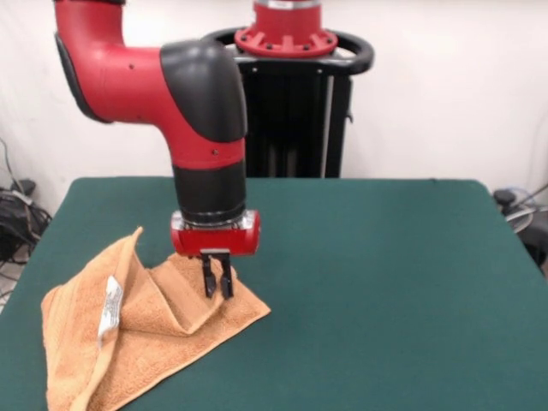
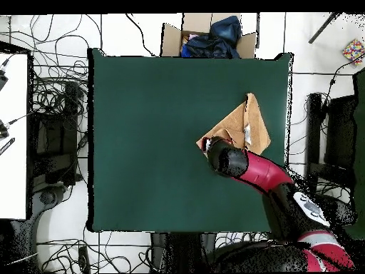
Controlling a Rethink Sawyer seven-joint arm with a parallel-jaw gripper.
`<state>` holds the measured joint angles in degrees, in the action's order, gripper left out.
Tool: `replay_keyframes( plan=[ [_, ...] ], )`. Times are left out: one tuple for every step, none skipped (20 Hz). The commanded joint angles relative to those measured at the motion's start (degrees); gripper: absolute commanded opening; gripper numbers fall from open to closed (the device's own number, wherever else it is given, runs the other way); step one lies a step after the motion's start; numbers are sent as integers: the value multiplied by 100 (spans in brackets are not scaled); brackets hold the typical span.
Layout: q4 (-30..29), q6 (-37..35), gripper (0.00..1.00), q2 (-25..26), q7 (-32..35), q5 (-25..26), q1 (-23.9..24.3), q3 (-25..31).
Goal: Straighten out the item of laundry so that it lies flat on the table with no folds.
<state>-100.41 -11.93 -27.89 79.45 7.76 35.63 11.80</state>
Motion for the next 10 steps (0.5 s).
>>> replay_keyframes(
  plan=[
    [-28, -1315, 0, -817, 291, -203, 273, 518],
    [-30, -1372, 0, -850, 241, -177, 331, 557],
    [-21, -1467, 0, -892, 207, -170, 373, 575],
    [-25, -1525, 0, -934, 177, -153, 414, 601],
    [-34, -1561, 0, -984, 153, -128, 449, 613],
    [-40, -1598, 0, -1019, 138, -109, 481, 628],
    [-24, -1647, 0, -1028, 112, -96, 522, 652],
    [-8, -1681, 0, -1037, 80, -70, 555, 673],
    [21, -1744, 0, -1045, 47, -52, 585, 687],
    [21, -1754, 0, -1044, 17, -28, 632, 717]
  ],
)
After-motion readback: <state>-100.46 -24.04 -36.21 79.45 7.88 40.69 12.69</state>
